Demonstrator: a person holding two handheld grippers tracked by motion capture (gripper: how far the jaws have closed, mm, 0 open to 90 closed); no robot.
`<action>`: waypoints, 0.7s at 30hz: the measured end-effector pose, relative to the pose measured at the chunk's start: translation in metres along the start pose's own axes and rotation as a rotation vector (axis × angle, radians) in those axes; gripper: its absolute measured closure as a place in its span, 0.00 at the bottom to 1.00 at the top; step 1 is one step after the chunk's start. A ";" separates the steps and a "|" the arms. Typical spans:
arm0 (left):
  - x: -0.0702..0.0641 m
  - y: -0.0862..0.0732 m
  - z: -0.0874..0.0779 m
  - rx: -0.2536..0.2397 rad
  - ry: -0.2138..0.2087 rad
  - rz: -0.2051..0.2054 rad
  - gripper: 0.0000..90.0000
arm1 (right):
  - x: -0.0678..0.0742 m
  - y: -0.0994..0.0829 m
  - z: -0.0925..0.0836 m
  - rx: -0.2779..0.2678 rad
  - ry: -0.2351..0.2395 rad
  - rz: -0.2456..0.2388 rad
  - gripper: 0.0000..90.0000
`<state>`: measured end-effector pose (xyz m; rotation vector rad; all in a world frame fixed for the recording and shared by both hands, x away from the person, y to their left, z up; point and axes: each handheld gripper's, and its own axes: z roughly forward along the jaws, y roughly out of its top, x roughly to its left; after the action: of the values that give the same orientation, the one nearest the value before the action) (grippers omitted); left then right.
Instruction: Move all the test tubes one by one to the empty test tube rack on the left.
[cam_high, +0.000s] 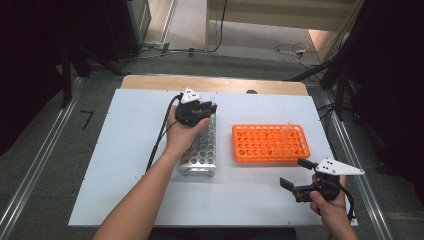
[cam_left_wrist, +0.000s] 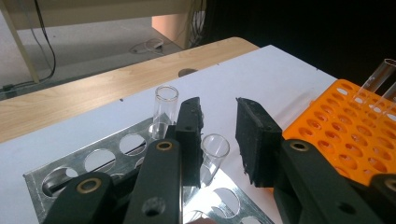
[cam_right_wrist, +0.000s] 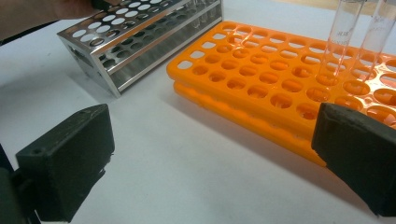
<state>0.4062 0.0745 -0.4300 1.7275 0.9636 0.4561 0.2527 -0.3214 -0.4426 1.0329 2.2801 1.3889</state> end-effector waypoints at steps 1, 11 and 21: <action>0.000 0.000 0.000 -0.001 -0.005 -0.002 0.76 | 0.000 0.000 0.000 0.000 0.000 0.000 0.00; -0.010 0.004 -0.014 -0.014 -0.085 -0.026 0.40 | -0.001 0.001 0.000 -0.003 0.000 0.000 0.00; -0.023 0.000 -0.042 -0.036 -0.110 -0.031 0.08 | -0.001 0.002 0.003 0.000 -0.002 0.002 0.00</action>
<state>0.3623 0.0821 -0.4111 1.6852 0.8966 0.3524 0.2554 -0.3197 -0.4427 1.0356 2.2782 1.3885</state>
